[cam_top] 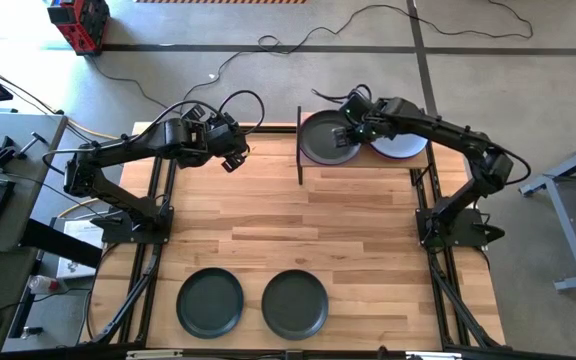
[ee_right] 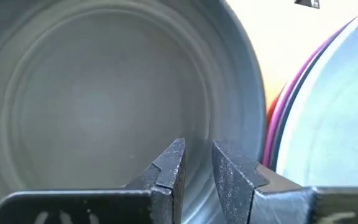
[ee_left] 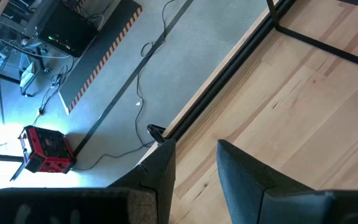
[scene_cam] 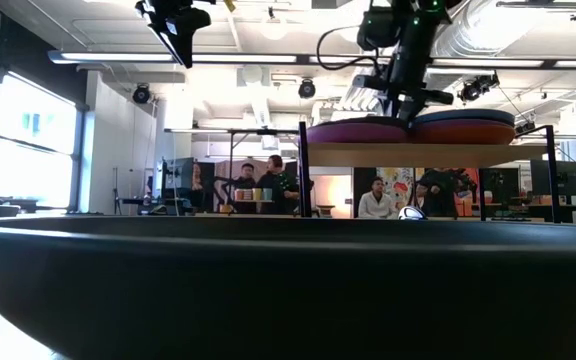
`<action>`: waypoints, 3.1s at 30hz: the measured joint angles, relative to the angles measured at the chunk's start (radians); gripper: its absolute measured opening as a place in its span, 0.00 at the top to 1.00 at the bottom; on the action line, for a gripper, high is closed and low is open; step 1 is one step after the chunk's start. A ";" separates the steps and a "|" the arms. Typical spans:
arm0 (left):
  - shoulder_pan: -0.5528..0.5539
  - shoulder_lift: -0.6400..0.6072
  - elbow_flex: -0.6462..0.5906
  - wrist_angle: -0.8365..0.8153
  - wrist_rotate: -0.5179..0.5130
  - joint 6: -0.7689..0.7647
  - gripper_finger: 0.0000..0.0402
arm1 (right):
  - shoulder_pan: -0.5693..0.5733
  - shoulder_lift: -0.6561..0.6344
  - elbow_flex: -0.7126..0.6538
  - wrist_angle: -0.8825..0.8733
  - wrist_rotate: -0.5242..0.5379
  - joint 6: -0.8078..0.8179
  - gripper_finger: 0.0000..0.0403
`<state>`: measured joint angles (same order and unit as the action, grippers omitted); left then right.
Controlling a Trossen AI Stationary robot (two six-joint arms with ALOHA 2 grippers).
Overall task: Place and stack plates onto a shelf
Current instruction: Stack the right black plate on top of the violet plate on the shelf, then stack the right black plate on top of the other black plate on the shelf
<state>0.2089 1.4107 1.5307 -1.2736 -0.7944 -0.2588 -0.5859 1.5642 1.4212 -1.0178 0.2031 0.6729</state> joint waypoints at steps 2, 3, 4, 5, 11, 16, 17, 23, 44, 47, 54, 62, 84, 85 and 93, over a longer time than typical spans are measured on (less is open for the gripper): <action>0.000 0.000 0.000 0.000 0.000 0.000 0.74 | -0.010 0.000 0.000 -0.004 -0.001 0.000 0.82; 0.000 0.000 0.000 0.000 0.000 0.000 0.74 | -0.015 0.000 0.000 -0.006 -0.001 0.000 0.82; 0.000 0.000 0.000 0.000 0.000 0.000 0.74 | -0.019 0.000 0.000 -0.007 0.000 0.000 0.82; 0.000 0.000 0.000 0.000 0.000 0.000 0.74 | -0.023 0.000 0.000 -0.010 0.006 0.000 0.82; 0.000 0.000 0.000 0.008 0.000 0.000 0.74 | -0.048 0.000 0.000 -0.011 0.017 0.000 0.82; 0.000 0.000 0.000 0.010 0.000 0.000 0.74 | -0.038 -0.001 0.017 -0.017 -0.020 -0.031 0.82; 0.000 0.000 0.000 0.010 0.000 0.000 0.74 | -0.031 -0.001 0.026 -0.015 -0.017 -0.038 0.82; 0.000 0.000 0.000 0.010 0.000 0.000 0.74 | 0.018 -0.002 0.113 -0.040 -0.055 -0.036 0.82; 0.000 0.000 0.000 0.090 0.266 -0.017 0.74 | 0.601 0.000 0.117 -0.122 -0.328 0.221 0.82; -0.003 0.000 0.000 0.075 0.416 -0.046 0.74 | 0.678 0.000 0.056 -0.052 -0.322 0.284 0.82; -0.068 0.000 0.000 0.050 0.526 -0.218 0.74 | 0.787 0.000 -0.073 0.072 -0.236 0.412 0.82; -0.206 0.000 0.000 0.039 0.523 -0.412 0.74 | 0.872 0.000 -0.226 0.311 -0.230 0.449 0.82; -0.606 0.000 -0.193 0.062 0.440 -1.036 0.74 | 0.980 0.235 -0.291 0.573 -0.239 0.400 0.82; -0.613 0.000 -0.201 0.063 0.439 -1.054 0.74 | 0.982 0.237 -0.291 0.572 -0.225 0.399 0.82; -0.650 0.001 -0.256 0.071 0.439 -1.151 0.74 | 0.993 0.242 -0.290 0.612 -0.192 0.382 0.82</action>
<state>-0.4409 1.4113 1.2749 -1.2021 -0.3557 -1.4097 0.4071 1.8065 1.1313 -0.4063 0.0113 1.0544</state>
